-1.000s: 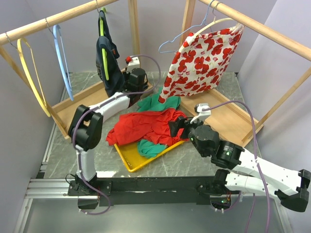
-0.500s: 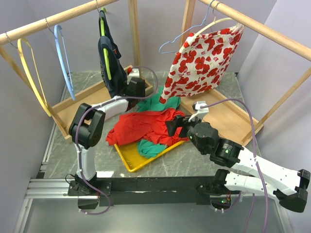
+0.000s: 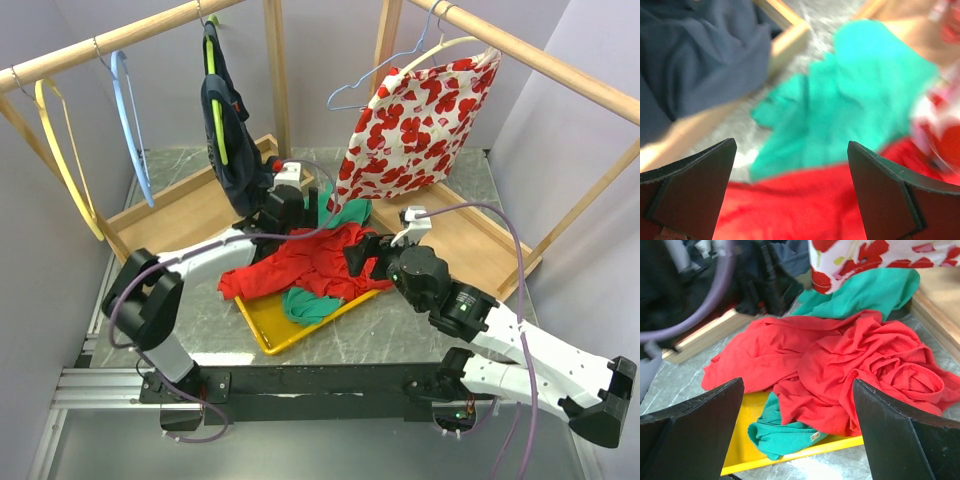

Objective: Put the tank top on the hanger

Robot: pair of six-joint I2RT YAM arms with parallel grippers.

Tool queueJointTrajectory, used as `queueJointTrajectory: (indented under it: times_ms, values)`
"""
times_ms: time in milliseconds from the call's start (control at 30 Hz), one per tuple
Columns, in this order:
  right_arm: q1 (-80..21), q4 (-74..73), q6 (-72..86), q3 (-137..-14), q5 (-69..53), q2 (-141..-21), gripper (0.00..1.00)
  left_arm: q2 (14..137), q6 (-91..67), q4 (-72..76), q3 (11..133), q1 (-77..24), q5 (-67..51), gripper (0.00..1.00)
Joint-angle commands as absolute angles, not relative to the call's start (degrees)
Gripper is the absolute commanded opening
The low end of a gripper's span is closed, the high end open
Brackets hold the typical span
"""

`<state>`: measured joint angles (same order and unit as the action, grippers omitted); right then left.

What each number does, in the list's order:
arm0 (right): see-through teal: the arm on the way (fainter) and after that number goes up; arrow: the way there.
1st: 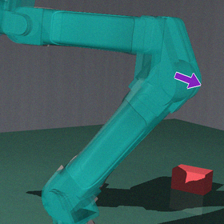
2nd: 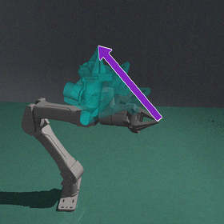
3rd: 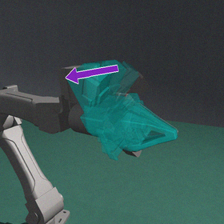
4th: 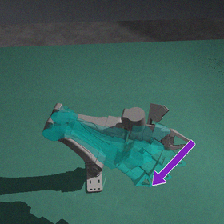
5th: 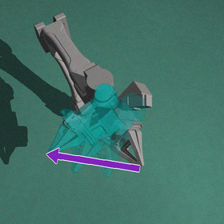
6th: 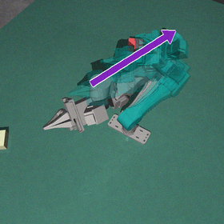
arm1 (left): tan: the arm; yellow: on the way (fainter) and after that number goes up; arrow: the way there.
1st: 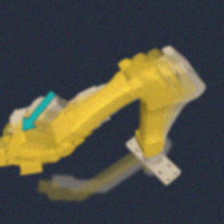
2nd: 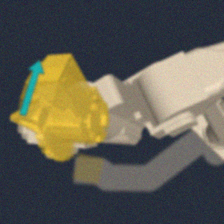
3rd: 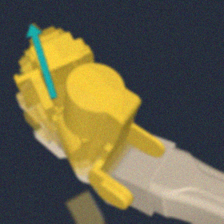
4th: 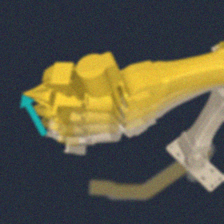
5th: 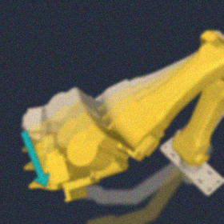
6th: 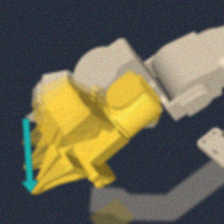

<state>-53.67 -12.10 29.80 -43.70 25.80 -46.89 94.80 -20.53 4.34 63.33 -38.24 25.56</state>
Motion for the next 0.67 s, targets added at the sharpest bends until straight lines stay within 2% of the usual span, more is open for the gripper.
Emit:
queueJointTrajectory:
  times_ms: [0,133,467,633]
  values:
    - [-51.25,-9.66,31.28,-41.31,22.95,-45.0,0.98,87.56,-26.18,3.26,59.25,-40.43,23.47,0.99]
    - [-49.66,-11.59,32.52,-39.9,21.36,-42.81,0.98,81.75,-31.19,1.32,54.76,-43.23,19.36,0.99]
    - [-49.04,-13.17,32.78,-35.68,22.94,-37.44,0.99,63.3,-40.78,-8.16,44.04,-52.65,24.34,0.99]
    - [-48.6,-11.17,32.61,-32.7,23.47,-36.91,0.99,60.73,-41.65,-12.64,44.03,-53.26,24.52,1.0]
